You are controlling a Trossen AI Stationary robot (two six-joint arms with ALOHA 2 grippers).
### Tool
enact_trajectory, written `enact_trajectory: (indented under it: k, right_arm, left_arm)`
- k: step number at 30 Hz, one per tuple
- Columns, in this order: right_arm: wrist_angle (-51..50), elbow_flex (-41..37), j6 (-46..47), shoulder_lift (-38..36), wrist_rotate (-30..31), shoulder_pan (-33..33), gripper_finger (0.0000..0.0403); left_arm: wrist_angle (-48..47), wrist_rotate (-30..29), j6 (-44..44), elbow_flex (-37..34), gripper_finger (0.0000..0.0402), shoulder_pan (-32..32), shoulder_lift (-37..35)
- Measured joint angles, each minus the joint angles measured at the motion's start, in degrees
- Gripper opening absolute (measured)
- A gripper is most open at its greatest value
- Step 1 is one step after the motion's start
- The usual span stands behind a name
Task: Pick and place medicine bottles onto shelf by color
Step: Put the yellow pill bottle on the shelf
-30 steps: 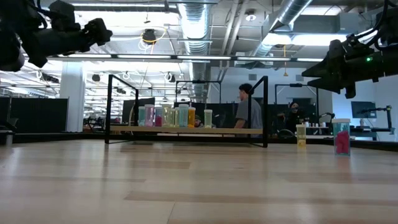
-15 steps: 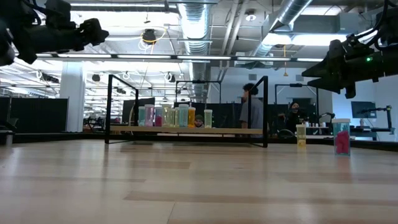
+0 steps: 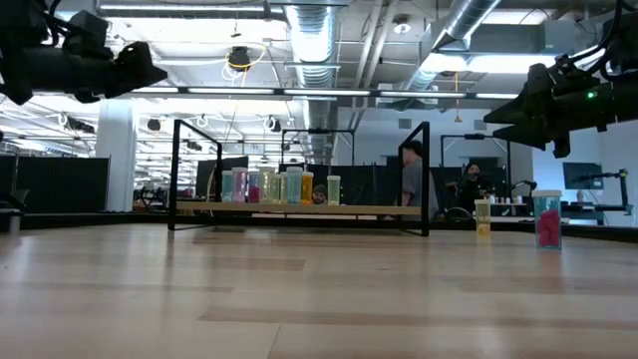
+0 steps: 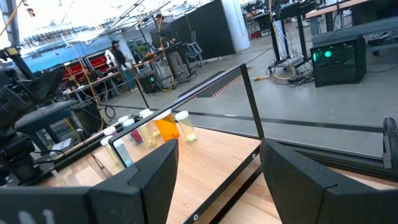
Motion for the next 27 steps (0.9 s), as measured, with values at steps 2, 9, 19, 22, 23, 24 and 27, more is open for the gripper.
enact_trajectory:
  k: [2,9,19,22,23,24,27]
  right_arm:
    - [0.0,0.0,0.0,0.0,0.0,0.0,0.0249]
    - [0.0,0.0,0.0,0.0,0.0,0.0,0.0249]
    - [0.0,0.0,0.0,0.0,0.0,0.0,0.0249]
    - [0.0,0.0,0.0,0.0,0.0,0.0,0.0249]
    - [0.0,0.0,0.0,0.0,0.0,0.0,0.0249]
    - [0.0,0.0,0.0,0.0,0.0,0.0,0.0249]
    - [0.0,0.0,0.0,0.0,0.0,0.0,0.0249]
  left_arm:
    - [-3.8,0.3,0.1,0.0,0.0214,0.0,-3.0]
    - [-15.5,0.5,-0.4,0.0,0.0215,0.0,-10.5]
    - [-28.7,0.5,-8.3,0.0,0.0215,0.0,-11.9]
    - [-29.9,0.5,-8.5,0.5,0.0215,0.0,-11.5]
    - [-30.1,0.5,-8.4,0.5,0.0215,0.0,-11.5]
    - [-30.2,0.5,-8.1,0.6,0.0215,0.0,-11.5]
    - [-30.4,0.4,-7.5,0.6,0.0215,0.0,-11.5]
